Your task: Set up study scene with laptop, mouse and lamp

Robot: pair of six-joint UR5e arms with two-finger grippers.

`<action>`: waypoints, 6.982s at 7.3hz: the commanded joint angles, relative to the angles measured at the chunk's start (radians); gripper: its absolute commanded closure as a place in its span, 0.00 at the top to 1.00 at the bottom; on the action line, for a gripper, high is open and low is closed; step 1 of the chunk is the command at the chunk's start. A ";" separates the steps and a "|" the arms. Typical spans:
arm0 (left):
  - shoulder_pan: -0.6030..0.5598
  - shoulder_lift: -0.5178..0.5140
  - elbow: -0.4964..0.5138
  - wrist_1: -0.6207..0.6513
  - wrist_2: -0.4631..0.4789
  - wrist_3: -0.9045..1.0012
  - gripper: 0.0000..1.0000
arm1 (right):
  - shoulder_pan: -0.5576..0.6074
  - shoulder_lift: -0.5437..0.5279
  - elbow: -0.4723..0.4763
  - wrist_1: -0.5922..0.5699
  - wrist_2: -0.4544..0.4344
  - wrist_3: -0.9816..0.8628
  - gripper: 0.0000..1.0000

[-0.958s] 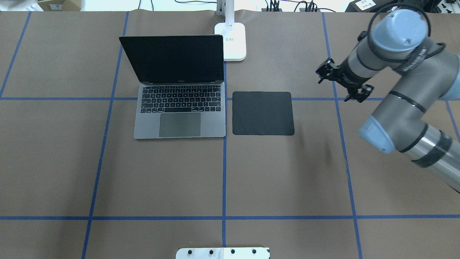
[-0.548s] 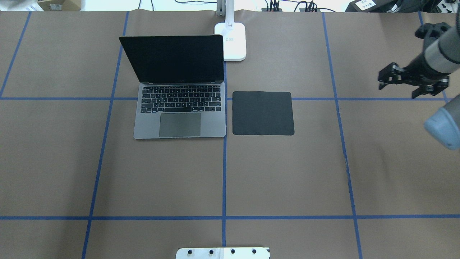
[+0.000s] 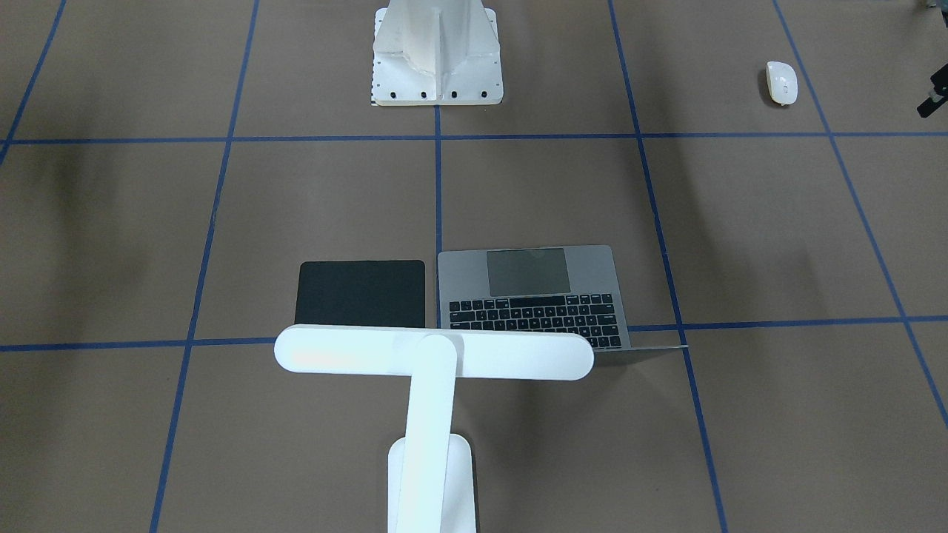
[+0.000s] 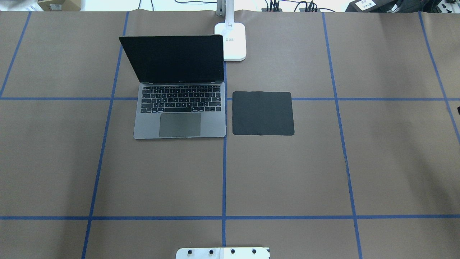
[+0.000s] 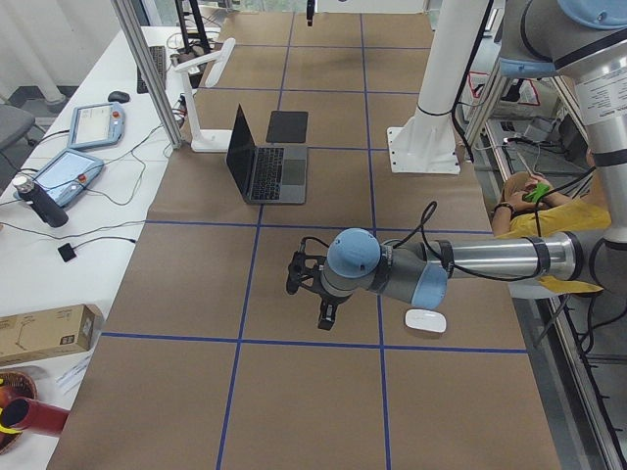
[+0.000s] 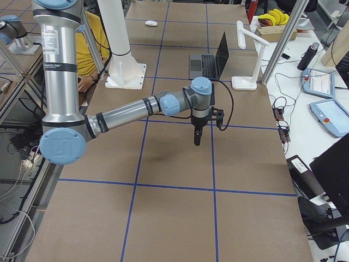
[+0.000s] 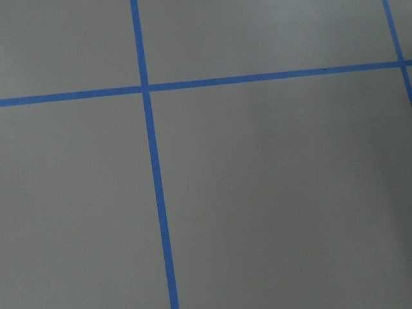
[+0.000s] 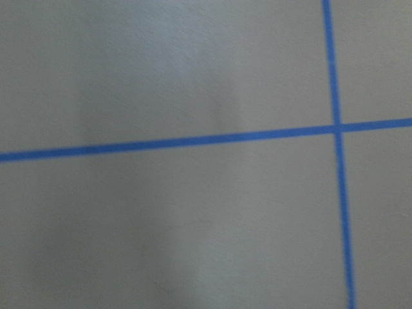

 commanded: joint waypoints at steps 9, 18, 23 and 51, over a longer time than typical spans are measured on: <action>0.718 0.335 -0.002 -0.591 0.324 -0.674 1.00 | 0.038 -0.063 0.001 0.008 0.030 -0.046 1.00; 1.239 0.325 0.098 -0.767 0.500 -1.143 1.00 | 0.036 -0.062 -0.002 0.008 0.029 -0.046 1.00; 1.319 0.298 0.130 -0.783 0.523 -1.143 0.90 | 0.036 -0.062 -0.003 0.008 0.029 -0.046 1.00; 0.957 -1.053 -0.026 0.639 0.391 -1.120 0.23 | 0.145 -0.112 -0.034 -0.003 0.032 -0.347 1.00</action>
